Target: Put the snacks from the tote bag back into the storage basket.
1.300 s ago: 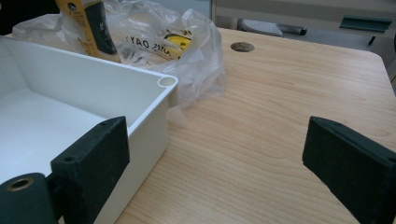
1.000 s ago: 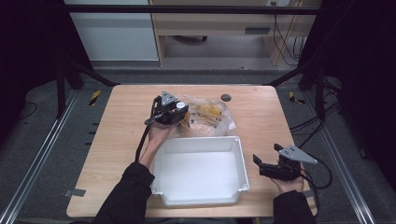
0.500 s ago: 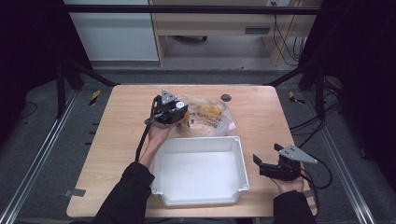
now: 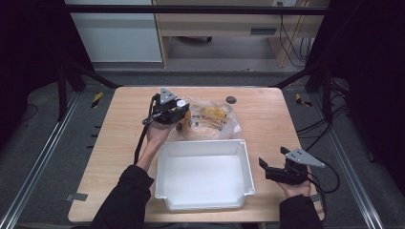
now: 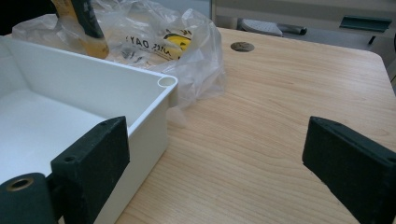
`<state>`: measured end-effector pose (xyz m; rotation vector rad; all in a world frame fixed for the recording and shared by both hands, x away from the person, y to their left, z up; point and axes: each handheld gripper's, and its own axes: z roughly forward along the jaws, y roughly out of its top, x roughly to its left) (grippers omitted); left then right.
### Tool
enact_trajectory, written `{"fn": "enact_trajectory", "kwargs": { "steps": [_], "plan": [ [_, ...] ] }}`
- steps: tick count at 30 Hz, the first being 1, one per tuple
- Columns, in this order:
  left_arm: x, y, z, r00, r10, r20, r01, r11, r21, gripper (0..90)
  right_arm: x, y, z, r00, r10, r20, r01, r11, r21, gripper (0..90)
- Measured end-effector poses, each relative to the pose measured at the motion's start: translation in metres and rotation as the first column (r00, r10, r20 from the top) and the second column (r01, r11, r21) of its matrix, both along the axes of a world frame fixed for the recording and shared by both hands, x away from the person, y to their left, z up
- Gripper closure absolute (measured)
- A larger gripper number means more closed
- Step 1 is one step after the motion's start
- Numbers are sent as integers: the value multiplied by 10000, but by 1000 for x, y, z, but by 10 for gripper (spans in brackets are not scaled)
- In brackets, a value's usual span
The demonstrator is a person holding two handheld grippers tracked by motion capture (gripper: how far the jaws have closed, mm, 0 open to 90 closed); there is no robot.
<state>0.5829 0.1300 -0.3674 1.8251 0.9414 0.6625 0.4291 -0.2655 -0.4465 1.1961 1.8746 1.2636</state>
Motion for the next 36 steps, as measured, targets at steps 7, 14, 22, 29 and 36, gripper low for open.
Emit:
{"fn": "enact_trajectory", "kwargs": {
  "steps": [7, 14, 22, 29, 36],
  "plan": [
    [-6, 5, 15, 9995, -38, 316, 45, 9997, -227, 585, 0, 0, 0, 10000, 16, 9, -16, 10000, 0, 76],
    [-12, 9, 29, 9988, -120, 484, 134, 9995, -293, 585, 0, 0, 0, 10000, 0, -3, 0, 10000, -3, 76],
    [-20, 12, 45, 9971, -283, 706, 305, 9991, -301, 585, 0, 0, 0, 10000, 1, 0, -1, 10000, 5, 75],
    [-28, 11, 58, 9949, -472, 889, 499, 9984, -282, 585, 0, 0, 0, 10000, -21, -5, 21, 10000, 14, 75],
    [-35, 11, 66, 9931, -647, 975, 675, 9974, -253, 585, 0, 0, 0, 10000, -11, -2, 11, 10000, 3, 76]
  ]
}}
